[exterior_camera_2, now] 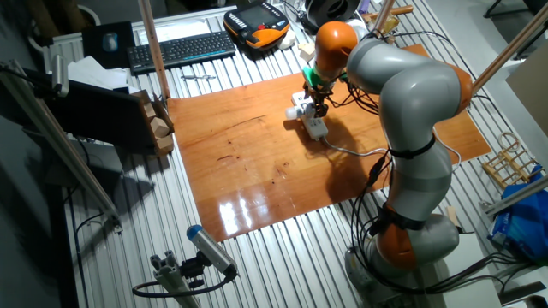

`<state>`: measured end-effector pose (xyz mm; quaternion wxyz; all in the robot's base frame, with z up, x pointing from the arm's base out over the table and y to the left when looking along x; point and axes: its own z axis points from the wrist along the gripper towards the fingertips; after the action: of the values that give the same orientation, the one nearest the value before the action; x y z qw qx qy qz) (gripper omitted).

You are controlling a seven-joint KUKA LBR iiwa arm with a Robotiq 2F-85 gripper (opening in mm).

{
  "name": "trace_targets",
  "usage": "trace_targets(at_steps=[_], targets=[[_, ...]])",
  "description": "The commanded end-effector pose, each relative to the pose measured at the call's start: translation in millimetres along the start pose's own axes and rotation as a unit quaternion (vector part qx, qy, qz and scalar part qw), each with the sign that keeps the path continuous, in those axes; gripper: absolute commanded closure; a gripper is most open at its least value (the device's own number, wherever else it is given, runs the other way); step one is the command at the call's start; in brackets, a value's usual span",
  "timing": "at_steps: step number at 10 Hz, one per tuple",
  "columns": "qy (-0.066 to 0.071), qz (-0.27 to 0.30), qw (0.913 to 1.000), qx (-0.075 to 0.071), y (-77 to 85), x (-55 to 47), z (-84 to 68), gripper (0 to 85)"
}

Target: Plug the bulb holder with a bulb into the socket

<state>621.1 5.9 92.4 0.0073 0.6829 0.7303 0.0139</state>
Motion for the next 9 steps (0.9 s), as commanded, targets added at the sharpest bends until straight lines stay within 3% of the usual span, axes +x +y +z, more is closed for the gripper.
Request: trace_targets(at_steps=[1,4,7,9], targets=[[0.004,-0.003,1.0,0.0,0.2,-0.3,-3.1,17.0],[-0.004,-0.009,0.9999,0.009,-0.3,-0.3,-16.2,17.0],[0.002,-0.02,0.9997,0.012,-0.8,-1.0,-25.4,17.0],[0.002,-0.03,0.9995,0.008,-0.4,-0.9,-28.3,51.0]])
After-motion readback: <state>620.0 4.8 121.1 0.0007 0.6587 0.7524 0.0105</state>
